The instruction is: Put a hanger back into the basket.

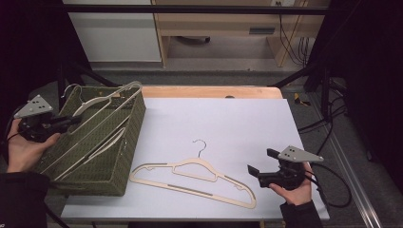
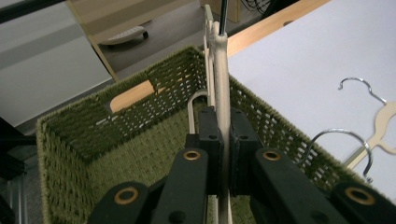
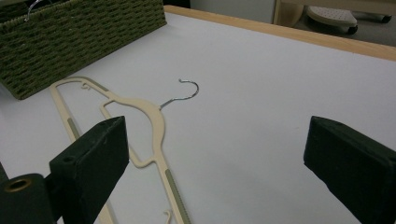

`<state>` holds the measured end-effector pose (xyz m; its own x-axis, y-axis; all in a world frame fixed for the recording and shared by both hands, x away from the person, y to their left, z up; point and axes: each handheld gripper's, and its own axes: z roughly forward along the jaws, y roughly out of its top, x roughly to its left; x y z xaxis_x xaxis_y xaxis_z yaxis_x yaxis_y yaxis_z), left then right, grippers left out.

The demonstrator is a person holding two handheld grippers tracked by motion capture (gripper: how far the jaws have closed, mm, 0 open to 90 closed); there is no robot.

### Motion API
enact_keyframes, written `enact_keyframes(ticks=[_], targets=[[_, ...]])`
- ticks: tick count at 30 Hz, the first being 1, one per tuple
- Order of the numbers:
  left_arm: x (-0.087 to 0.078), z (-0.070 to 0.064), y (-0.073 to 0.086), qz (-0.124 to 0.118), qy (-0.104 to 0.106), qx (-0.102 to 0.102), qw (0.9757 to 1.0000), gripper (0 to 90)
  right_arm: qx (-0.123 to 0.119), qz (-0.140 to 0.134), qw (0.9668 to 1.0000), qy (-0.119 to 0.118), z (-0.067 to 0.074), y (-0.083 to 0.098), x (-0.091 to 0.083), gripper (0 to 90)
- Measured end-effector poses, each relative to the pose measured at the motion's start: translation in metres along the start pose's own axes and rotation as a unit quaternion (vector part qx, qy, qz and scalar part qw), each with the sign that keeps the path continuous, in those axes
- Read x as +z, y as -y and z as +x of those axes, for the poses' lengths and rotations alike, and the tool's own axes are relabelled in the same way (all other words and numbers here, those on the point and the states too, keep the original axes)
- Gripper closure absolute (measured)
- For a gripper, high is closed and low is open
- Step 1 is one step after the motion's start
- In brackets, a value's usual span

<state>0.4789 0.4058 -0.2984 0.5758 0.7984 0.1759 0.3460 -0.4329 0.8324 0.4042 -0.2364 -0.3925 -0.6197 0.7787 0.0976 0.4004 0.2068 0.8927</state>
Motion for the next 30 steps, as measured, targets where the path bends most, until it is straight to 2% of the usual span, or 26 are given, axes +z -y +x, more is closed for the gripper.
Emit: enact_keyframes(ticks=[4,7,8,9,13,18,22,23,24,27,30], targets=[[0.002,0.008,0.01,0.0,0.001,-0.006,1.0,86.0,0.0,0.001,1.0,0.0,0.0,0.0,0.001,7.2],[0.003,0.011,0.019,0.006,-0.006,-0.006,0.9999,85.9,0.0,0.003,1.0,0.0,0.0,0.0,0.001,7.2],[0.003,0.011,0.019,0.006,-0.006,-0.006,0.9999,86.0,0.0,0.003,1.0,0.0,0.0,0.0,0.001,7.2],[0.006,0.011,0.024,0.014,-0.018,-0.002,0.9997,86.0,0.001,0.003,1.0,-0.001,0.0,0.001,0.001,7.4],[0.015,0.01,0.032,0.033,-0.019,-0.004,0.9993,85.9,0.0,0.005,1.0,-0.002,0.0,0.001,0.002,7.5],[0.027,0.005,0.043,0.039,-0.024,-0.01,0.9989,86.0,0.0,0.003,1.0,-0.004,0.0,0.001,0.002,7.5],[0.04,0.0,0.056,0.047,-0.016,-0.02,0.9986,85.6,-0.002,-0.001,1.0,-0.006,0.0,0.001,0.001,7.7],[0.045,-0.003,0.063,0.055,-0.015,-0.021,0.9981,85.6,-0.001,-0.002,1.0,-0.005,0.0,0.001,0.001,7.6],[0.045,-0.003,0.063,0.055,-0.015,-0.021,0.9981,85.2,-0.001,-0.002,1.0,-0.005,0.0,0.001,0.001,7.6],[0.046,-0.006,0.073,0.049,0.001,-0.038,0.9981,83.8,-0.004,0.0,1.0,-0.006,0.0,0.001,0.002,7.5],[0.047,-0.01,0.073,0.054,0.009,-0.033,0.9979,82.4,-0.003,0.0,1.0,-0.005,0.001,0.001,0.002,7.5]])
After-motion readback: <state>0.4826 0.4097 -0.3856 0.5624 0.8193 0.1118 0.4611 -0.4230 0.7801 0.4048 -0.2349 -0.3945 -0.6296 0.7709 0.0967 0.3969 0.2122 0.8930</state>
